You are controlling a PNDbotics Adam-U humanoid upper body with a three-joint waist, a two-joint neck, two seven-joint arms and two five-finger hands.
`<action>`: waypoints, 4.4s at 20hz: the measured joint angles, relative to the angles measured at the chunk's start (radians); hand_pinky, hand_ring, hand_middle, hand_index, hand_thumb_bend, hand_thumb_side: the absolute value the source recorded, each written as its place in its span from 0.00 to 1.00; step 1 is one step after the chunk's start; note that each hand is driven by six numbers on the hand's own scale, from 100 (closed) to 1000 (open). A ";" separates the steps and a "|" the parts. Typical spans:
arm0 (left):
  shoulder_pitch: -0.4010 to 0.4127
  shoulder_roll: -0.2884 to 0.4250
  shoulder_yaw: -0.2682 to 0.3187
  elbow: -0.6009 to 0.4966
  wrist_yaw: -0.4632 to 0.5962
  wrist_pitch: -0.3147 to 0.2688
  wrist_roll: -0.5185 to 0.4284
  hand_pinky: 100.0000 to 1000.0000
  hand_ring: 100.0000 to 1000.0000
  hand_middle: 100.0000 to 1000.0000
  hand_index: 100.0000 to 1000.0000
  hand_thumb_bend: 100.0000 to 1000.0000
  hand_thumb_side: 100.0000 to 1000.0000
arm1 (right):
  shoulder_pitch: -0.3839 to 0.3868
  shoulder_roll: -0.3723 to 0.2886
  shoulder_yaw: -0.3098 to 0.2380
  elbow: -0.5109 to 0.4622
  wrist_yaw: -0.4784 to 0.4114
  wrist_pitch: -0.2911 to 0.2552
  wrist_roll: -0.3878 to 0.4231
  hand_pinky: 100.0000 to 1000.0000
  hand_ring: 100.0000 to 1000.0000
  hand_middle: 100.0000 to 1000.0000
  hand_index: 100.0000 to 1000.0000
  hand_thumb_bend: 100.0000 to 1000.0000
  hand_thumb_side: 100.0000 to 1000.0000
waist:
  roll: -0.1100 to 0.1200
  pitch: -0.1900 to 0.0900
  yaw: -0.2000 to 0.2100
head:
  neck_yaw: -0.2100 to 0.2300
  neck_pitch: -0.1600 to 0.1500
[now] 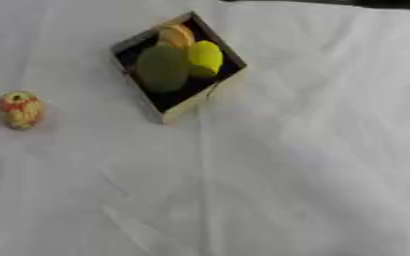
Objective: Pick up objects on the table and place them in the box.
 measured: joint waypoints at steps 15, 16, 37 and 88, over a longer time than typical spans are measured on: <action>0.100 0.463 -0.006 0.017 -0.271 0.313 -0.132 0.79 0.83 0.77 0.86 0.02 0.10 | 0.260 -0.060 -0.148 -0.015 -0.054 -0.191 -0.206 0.95 0.91 0.67 0.79 0.00 0.00 | 0.036 -0.020 -0.064 | 0.074 0.035; 0.092 0.478 -0.012 0.028 -0.279 0.320 -0.171 0.80 0.84 0.77 0.86 0.08 0.10 | 0.264 -0.059 -0.150 -0.015 -0.054 -0.188 -0.208 0.96 0.91 0.67 0.79 0.00 0.01 | 0.036 -0.021 -0.064 | 0.078 0.035; -0.167 0.530 -0.237 0.121 -0.351 0.296 -0.665 0.84 0.86 0.79 0.87 0.31 0.17 | 0.265 -0.023 -0.152 -0.015 -0.054 -0.159 -0.194 0.96 0.91 0.66 0.78 0.00 0.08 | 0.042 -0.028 -0.077 | 0.112 0.035; -0.342 0.304 -0.371 0.575 -0.691 0.298 -0.638 0.71 0.70 0.65 0.68 0.02 0.14 | 0.274 0.039 -0.151 -0.015 -0.065 -0.121 -0.168 0.98 0.91 0.64 0.78 0.00 0.34 | 0.048 -0.028 -0.127 | 0.142 0.025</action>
